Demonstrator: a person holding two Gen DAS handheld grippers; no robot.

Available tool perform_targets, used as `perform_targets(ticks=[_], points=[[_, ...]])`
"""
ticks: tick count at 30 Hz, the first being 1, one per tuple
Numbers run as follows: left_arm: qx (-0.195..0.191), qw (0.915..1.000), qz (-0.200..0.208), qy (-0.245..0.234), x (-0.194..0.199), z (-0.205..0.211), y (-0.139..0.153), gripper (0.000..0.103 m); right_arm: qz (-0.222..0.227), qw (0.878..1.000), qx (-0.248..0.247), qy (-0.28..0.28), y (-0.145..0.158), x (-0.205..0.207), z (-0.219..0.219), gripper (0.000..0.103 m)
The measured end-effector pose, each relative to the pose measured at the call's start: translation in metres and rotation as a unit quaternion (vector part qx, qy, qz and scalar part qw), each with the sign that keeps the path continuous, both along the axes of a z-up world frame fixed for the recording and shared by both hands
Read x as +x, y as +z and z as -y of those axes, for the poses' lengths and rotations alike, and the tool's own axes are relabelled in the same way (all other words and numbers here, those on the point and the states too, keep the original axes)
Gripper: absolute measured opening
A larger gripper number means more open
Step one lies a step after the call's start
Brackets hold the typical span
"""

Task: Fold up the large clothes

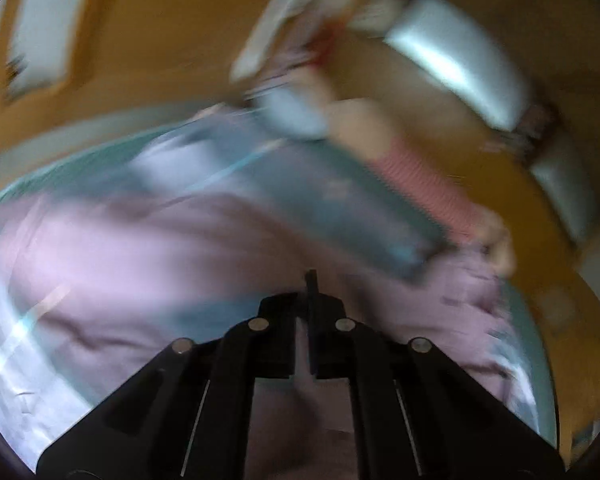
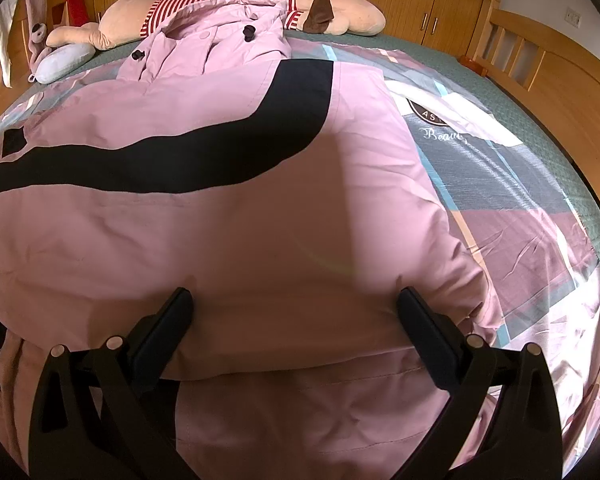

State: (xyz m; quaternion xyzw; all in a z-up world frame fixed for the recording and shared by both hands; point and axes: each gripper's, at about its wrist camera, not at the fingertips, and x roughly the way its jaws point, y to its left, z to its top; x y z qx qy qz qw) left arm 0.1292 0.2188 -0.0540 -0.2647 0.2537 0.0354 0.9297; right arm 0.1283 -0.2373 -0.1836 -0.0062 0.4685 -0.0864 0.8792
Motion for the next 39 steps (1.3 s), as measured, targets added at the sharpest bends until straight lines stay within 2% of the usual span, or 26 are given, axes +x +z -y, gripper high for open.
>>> perform_targets(ticks=[3, 5, 6, 8, 11, 13, 15, 16, 17, 18, 19, 20, 23, 24, 25, 27, 29, 30, 31, 32, 33, 34, 35, 36, 38, 39], points=[[0.041, 0.995, 0.032, -0.086, -0.012, 0.07, 0.023, 0.003, 0.0, 1.0, -0.001, 0.0, 0.0, 0.0, 0.0, 0.102], [0.085, 0.9829, 0.027, -0.161, -0.02, 0.133, 0.02, 0.003, 0.0, 1.0, -0.002, 0.0, 0.0, 0.0, 0.0, 0.102], [0.11, 0.9721, 0.009, -0.207, -0.024, 0.17, 0.01, 0.003, 0.0, 1.0, -0.001, 0.0, -0.001, 0.0, 0.0, 0.102], [0.148, 0.9548, -0.025, -0.256, -0.03, 0.216, -0.015, 0.003, 0.0, 1.0, -0.001, 0.0, -0.001, 0.0, 0.0, 0.102], [0.207, 0.931, -0.077, -0.29, -0.042, 0.271, -0.063, 0.003, 0.0, 1.0, -0.001, 0.0, -0.001, 0.0, 0.0, 0.102], [0.239, 0.9195, -0.113, -0.291, -0.038, 0.292, -0.09, 0.004, 0.0, 1.0, -0.001, -0.001, -0.001, 0.0, 0.0, 0.102], [0.239, 0.9205, -0.136, -0.277, -0.033, 0.293, -0.095, 0.005, 0.0, 1.0, -0.001, -0.001, -0.002, 0.0, 0.0, 0.102], [0.24, 0.9211, -0.14, -0.273, -0.036, 0.294, -0.09, 0.017, 0.0, 1.0, -0.001, -0.001, -0.002, 0.0, 0.0, 0.102], [0.248, 0.9184, -0.137, -0.276, -0.045, 0.298, -0.08, 0.046, 0.0, 1.0, -0.001, -0.001, -0.002, 0.0, -0.001, 0.102], [0.258, 0.9165, -0.125, -0.279, -0.054, 0.303, -0.073, 0.065, 0.0, 1.0, -0.001, -0.001, -0.002, 0.0, 0.0, 0.102], [0.272, 0.9154, -0.094, -0.281, -0.072, 0.31, -0.064, 0.092, -0.001, 1.0, -0.001, -0.001, -0.002, 0.0, 0.0, 0.102], [0.302, 0.9101, -0.031, -0.282, -0.098, 0.321, -0.05, 0.098, 0.0, 1.0, -0.001, -0.001, -0.002, 0.0, -0.001, 0.102], [0.379, 0.8795, 0.062, -0.281, -0.141, 0.349, -0.031, 0.097, 0.0, 1.0, -0.001, -0.002, -0.002, 0.0, 0.0, 0.102], [0.381, 0.8811, 0.072, -0.271, -0.143, 0.349, -0.028, 0.097, 0.0, 1.0, -0.001, -0.002, -0.002, 0.0, -0.001, 0.102], [0.372, 0.8901, 0.078, -0.251, -0.142, 0.341, -0.023, 0.097, 0.0, 1.0, -0.001, -0.002, -0.002, 0.0, -0.001, 0.102], [0.344, 0.9162, 0.063, -0.195, -0.119, 0.313, -0.016, 0.097, 0.0, 1.0, -0.001, -0.002, -0.003, 0.0, -0.001, 0.102], [0.304, 0.9487, 0.033, -0.079, -0.094, 0.259, -0.006, 0.097, 0.001, 1.0, 0.0, -0.002, -0.002, 0.0, -0.001, 0.102], [0.289, 0.9563, 0.019, -0.039, -0.086, 0.238, -0.003, 0.098, 0.005, 1.0, 0.003, -0.002, 0.0, -0.002, 0.0, 0.102], [0.259, 0.9657, -0.013, 0.017, -0.073, 0.206, -0.002, 0.098, 0.015, 1.0, 0.01, -0.004, 0.005, -0.005, 0.0, 0.102], [0.231, 0.9712, -0.037, 0.046, -0.064, 0.183, -0.003, 0.098, 0.041, 0.999, 0.02, -0.006, 0.015, -0.012, 0.0, 0.102], [0.172, 0.9803, -0.075, 0.062, -0.049, 0.148, -0.008, 0.098, 0.066, 0.997, 0.025, -0.008, 0.024, -0.018, -0.001, 0.102], [0.124, 0.986, -0.096, 0.056, -0.04, 0.127, -0.015, 0.098, 0.102, 0.994, 0.033, -0.002, 0.038, -0.027, -0.004, 0.102], [0.055, 0.991, -0.114, 0.044, -0.03, 0.103, -0.026, 0.098, 0.121, 0.992, 0.038, 0.007, 0.046, -0.032, -0.008, 0.102], [-0.01, 0.9913, -0.127, 0.034, -0.02, 0.083, -0.04, 0.097, 0.141, 0.989, 0.039, 0.029, 0.057, -0.038, -0.016, 0.102], [-0.095, 0.9842, -0.149, 0.009, -0.009, 0.063, -0.064, 0.091, 0.154, 0.985, 0.021, 0.076, 0.067, -0.046, -0.037, 0.102], [-0.123, 0.9802, -0.154, -0.006, -0.002, 0.063, -0.073, 0.087, 0.156, 0.984, 0.009, 0.089, 0.067, -0.048, -0.044, 0.102]])
